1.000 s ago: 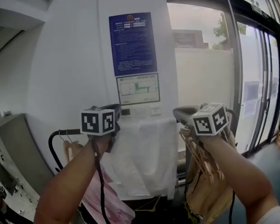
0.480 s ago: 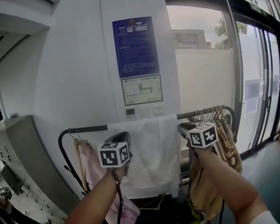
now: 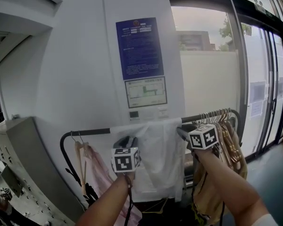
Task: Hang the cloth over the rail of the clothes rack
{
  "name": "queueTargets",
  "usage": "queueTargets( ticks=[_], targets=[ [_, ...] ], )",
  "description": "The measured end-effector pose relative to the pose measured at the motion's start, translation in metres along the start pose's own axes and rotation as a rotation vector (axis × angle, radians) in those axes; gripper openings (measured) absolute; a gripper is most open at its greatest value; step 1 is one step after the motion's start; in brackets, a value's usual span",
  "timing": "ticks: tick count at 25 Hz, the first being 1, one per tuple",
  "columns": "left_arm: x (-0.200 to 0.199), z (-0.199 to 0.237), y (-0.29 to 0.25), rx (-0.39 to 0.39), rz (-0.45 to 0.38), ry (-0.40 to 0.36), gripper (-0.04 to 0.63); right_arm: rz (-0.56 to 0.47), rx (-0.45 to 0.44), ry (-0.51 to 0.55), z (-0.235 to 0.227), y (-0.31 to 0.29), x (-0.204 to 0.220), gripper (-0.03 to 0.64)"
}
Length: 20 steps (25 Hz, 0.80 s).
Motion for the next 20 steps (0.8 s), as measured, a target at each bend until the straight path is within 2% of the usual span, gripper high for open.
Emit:
queueTargets(
  ticks=[7, 13, 15, 17, 20],
  targets=[
    [0.007, 0.013, -0.006, -0.091, -0.007, 0.035, 0.092, 0.001, -0.042, -0.011, 0.002, -0.009, 0.006, 0.043],
    [0.007, 0.018, -0.012, -0.139, -0.004, 0.029, 0.092, -0.020, -0.105, -0.019, 0.004, -0.015, 0.002, 0.054],
    [0.006, 0.019, -0.013, -0.143, -0.002, 0.034, 0.074, -0.021, -0.116, -0.010, 0.007, -0.013, 0.001, 0.012],
    [0.006, 0.019, -0.012, -0.134, -0.005, 0.037, 0.023, -0.020, -0.120, -0.001, 0.008, -0.011, 0.001, 0.006],
    [0.007, 0.020, -0.010, -0.112, -0.012, 0.043, 0.014, -0.022, -0.123, 0.000, 0.008, -0.008, 0.002, 0.006]
  ],
)
Point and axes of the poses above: the fingertips, and each gripper's own axes: y backward along the fingers, z to its left, x out of its underside, the point moved 5 cm from there along y, backward along the fingers, and after that the axes turned 3 degrees about -y, right-handed, at the moved point
